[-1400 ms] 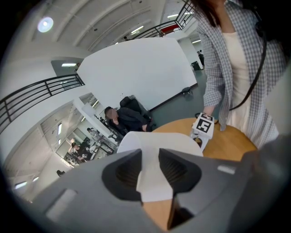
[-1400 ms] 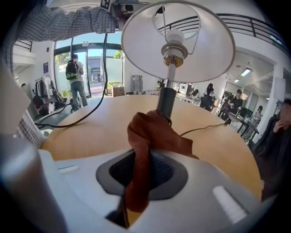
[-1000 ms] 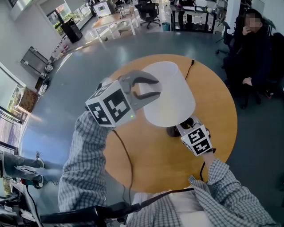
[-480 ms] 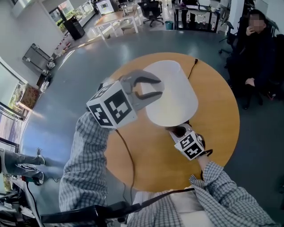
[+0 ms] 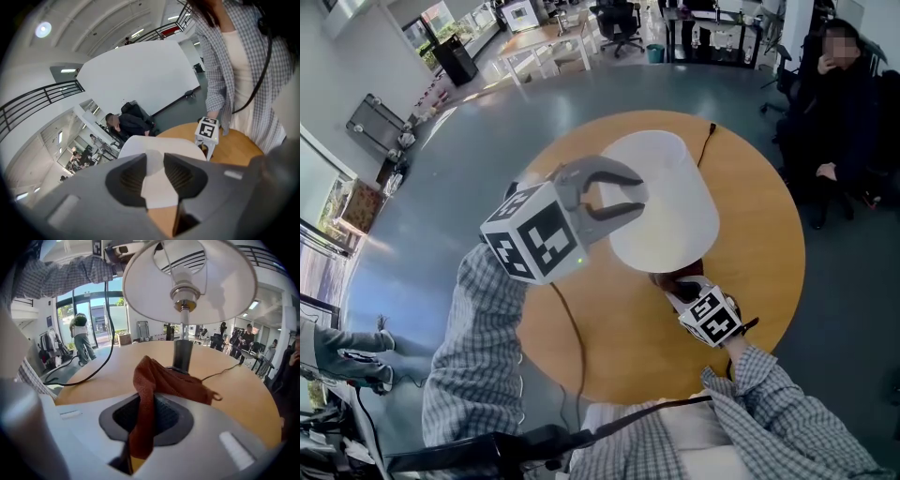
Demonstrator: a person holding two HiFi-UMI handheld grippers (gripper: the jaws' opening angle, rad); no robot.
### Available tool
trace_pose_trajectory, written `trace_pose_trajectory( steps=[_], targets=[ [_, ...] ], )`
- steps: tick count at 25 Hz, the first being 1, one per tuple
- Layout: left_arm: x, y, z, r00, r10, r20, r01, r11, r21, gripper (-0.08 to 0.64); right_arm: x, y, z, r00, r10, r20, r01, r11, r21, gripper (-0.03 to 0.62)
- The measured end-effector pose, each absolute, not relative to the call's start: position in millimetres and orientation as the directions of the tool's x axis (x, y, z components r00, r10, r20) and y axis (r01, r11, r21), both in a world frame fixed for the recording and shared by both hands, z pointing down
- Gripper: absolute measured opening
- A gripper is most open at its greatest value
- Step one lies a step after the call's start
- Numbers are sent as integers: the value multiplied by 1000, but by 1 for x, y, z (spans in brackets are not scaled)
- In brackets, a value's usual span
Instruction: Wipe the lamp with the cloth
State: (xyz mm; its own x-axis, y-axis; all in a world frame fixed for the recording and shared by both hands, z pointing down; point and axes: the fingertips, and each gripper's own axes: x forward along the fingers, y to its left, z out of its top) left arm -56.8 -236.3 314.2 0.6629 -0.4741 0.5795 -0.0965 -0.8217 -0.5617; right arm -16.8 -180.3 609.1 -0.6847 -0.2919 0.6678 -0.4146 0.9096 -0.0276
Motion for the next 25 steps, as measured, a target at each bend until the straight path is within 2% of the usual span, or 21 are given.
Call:
trace_pose_trajectory(
  steps=[7,10,13,20,25],
  targets=[
    [-45,-217,315,671,-455,585,-50,-815,-577,114,49,-189,580,-647,-412,642,-530,848,11,63],
    [-39,-203,316,687,-435,582,-30,-817,-575,112,56,-182,575,-619,-431,657,-515,854,76,63],
    [-33,-194,313,692,-432,578,-22,-813,-582,112,47,-166,571,-595,-400,697,-454,883,119,63],
    [-14,-174,318,701,-407,586,16,-812,-584,109,22,-120,623,-555,-257,791,-364,930,47,64],
    [-2,-153,324,713,-371,595,55,-817,-575,107,13,-104,647,-523,-209,826,-346,938,19,66]
  ],
)
